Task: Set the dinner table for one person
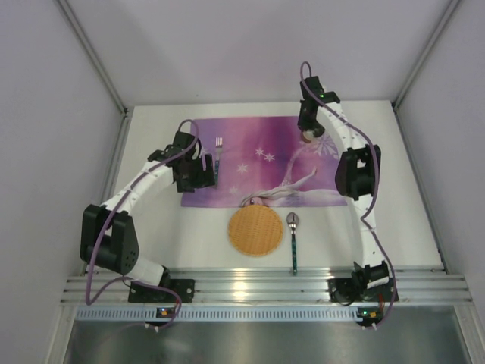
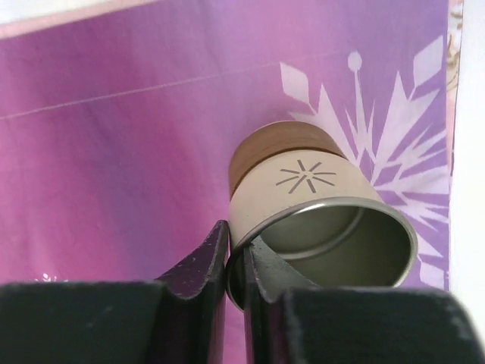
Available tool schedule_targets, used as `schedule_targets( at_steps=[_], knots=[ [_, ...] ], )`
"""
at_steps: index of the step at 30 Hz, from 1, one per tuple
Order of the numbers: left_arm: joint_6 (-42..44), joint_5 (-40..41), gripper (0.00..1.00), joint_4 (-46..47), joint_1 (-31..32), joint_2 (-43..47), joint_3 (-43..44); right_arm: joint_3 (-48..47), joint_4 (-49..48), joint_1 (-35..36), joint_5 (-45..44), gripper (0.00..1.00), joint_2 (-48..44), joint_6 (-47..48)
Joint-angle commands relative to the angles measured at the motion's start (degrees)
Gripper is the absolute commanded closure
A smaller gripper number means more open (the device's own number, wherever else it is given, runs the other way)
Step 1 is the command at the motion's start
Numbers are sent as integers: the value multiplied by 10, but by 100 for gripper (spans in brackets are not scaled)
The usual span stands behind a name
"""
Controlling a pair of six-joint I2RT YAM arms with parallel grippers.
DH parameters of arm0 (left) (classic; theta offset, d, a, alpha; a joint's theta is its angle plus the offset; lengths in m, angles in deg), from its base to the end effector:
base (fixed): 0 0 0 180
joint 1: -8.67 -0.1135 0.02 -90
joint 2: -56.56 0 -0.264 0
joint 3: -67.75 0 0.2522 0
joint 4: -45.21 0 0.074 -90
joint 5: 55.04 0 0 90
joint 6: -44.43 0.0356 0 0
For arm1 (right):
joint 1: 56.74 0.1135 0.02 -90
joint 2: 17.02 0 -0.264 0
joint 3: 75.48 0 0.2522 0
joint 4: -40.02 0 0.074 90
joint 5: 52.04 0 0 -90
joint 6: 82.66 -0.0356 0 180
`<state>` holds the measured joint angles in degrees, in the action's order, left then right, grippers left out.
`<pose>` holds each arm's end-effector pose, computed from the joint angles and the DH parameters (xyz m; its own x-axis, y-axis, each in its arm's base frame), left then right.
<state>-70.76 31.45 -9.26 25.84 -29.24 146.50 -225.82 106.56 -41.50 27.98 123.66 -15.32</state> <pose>0.2890 -0.0916 0.2496 -0.8972 -0.1674 -0.4086 -0.0656 0.9656 -0.2517 0.5153 0.1340 0.2318 -0.8102 0.1725 -0.5601 0.1567 0.9847 0.0766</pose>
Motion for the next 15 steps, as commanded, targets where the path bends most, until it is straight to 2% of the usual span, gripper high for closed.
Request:
schedule_targets(
  at_steps=[1, 3, 4, 6, 8, 10, 15],
  knots=[
    [12, -10, 19, 8, 0, -13, 11, -12, -51, 1, -7, 85, 6, -8],
    [15, -12, 19, 5, 0, -17, 16, -6, -50, 1, 3, 63, 14, -12],
    [16, -13, 19, 5, 0, -21, 21, -3, -50, 2, 7, 43, 14, -16],
    [18, -12, 19, 1, 0, -24, 23, 6, -50, 2, 11, 31, 13, -20],
    [18, -13, 19, -1, 0, -25, 26, 10, -50, 2, 12, 14, 7, -20],
    [17, -19, 19, -2, 0, -23, 25, 8, -50, 1, 10, 3, -9, -19],
    [10, -28, 20, -3, 1, -20, 22, 12, -55, -4, 0, 0, -101, -25]
  ],
)
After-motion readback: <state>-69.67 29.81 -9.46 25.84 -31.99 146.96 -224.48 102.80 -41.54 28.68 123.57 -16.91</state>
